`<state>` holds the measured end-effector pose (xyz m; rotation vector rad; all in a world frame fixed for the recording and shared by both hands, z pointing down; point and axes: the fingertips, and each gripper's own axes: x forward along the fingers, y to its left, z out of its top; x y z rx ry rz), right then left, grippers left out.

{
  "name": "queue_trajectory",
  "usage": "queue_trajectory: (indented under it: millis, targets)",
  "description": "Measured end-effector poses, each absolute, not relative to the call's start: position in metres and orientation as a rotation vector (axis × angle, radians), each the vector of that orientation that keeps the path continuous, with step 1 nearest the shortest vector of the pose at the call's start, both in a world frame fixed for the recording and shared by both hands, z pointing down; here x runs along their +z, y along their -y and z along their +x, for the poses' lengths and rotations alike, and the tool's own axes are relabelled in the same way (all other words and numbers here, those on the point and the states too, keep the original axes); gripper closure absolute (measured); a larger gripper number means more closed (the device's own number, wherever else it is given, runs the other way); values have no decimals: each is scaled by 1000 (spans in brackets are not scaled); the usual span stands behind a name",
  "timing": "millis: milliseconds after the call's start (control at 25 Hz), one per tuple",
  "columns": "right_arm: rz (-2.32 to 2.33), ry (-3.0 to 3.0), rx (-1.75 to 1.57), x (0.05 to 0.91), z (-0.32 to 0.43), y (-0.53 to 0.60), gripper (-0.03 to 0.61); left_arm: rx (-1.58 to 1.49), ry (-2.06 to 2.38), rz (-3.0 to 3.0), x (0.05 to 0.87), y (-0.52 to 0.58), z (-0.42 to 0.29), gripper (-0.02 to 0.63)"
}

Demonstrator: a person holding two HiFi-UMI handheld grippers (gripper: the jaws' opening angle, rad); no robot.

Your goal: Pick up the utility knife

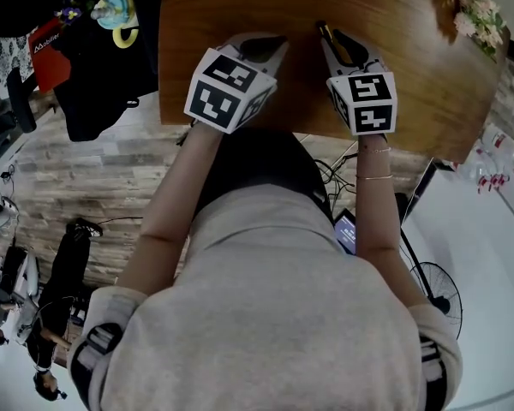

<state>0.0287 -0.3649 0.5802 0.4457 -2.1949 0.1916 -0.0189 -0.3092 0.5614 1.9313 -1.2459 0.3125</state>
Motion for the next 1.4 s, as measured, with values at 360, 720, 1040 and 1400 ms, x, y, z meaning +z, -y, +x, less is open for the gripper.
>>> queue_trajectory:
  millis: [360, 720, 1040, 1400]
  targets:
    - [424, 2146, 191, 598, 27, 370, 485, 290, 1259, 1919, 563, 309, -23, 603]
    - [400, 2115, 138, 606, 22, 367, 502, 287, 1262, 1927, 558, 304, -24, 603]
    - [427, 2153, 130, 588, 22, 358, 502, 308, 1271, 1950, 548, 304, -26, 603]
    - [585, 2335, 146, 513, 21, 358, 502, 333, 1301, 2023, 514, 315, -30, 603]
